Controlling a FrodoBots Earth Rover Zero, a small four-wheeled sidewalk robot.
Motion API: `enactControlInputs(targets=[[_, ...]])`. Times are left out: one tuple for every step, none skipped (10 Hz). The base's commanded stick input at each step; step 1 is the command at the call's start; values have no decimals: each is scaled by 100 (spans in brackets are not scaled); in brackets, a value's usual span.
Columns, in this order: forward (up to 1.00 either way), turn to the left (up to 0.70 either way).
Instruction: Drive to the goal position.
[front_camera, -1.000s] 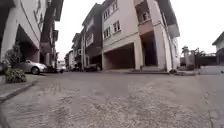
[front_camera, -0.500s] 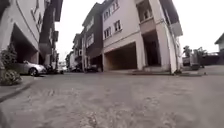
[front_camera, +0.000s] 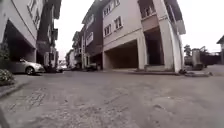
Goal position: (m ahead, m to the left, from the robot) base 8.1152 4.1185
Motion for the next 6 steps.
enactControlInputs(targets=[[70,30],[70,22],[70,15],[70,0],[70,0],[70,0]])
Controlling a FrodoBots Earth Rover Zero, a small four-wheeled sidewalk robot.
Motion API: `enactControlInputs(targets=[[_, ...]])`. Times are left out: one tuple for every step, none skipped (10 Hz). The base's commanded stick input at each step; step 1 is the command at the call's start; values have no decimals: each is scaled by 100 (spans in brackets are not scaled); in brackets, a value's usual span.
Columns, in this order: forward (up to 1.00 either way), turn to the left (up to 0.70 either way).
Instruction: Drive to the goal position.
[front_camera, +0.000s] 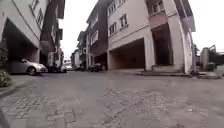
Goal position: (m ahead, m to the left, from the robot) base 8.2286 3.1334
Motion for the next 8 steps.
enactControlInputs(targets=[[70,0],[70,0],[70,0],[70,0],[70,0],[70,0],[70,0],[70,0]])
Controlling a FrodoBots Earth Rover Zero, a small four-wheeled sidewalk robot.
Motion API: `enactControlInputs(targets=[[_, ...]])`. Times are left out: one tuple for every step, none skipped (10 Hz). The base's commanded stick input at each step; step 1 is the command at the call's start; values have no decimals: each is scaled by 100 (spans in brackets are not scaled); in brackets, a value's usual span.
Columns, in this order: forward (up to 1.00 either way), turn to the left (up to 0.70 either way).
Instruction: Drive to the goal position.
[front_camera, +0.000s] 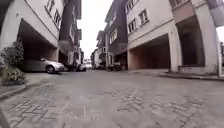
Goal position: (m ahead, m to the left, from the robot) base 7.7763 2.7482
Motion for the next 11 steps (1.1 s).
enactControlInputs(targets=[[70,0],[70,0],[70,0],[70,0],[70,0],[70,0],[70,0],[70,0],[70,0],[70,0],[70,0]])
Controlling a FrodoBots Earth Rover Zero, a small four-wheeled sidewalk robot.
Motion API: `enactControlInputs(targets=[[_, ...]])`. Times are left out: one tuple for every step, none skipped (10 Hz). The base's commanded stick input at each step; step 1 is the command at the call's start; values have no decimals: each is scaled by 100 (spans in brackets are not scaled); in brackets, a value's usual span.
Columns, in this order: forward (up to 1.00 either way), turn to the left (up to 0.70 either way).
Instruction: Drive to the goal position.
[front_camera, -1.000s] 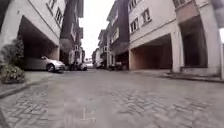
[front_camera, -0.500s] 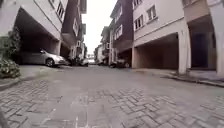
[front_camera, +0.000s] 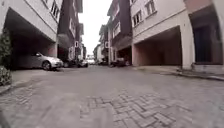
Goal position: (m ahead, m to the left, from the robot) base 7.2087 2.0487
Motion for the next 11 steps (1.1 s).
enactControlInputs(targets=[[70,0],[70,0],[70,0],[70,0],[70,0],[70,0],[70,0],[70,0],[70,0],[70,0],[70,0]])
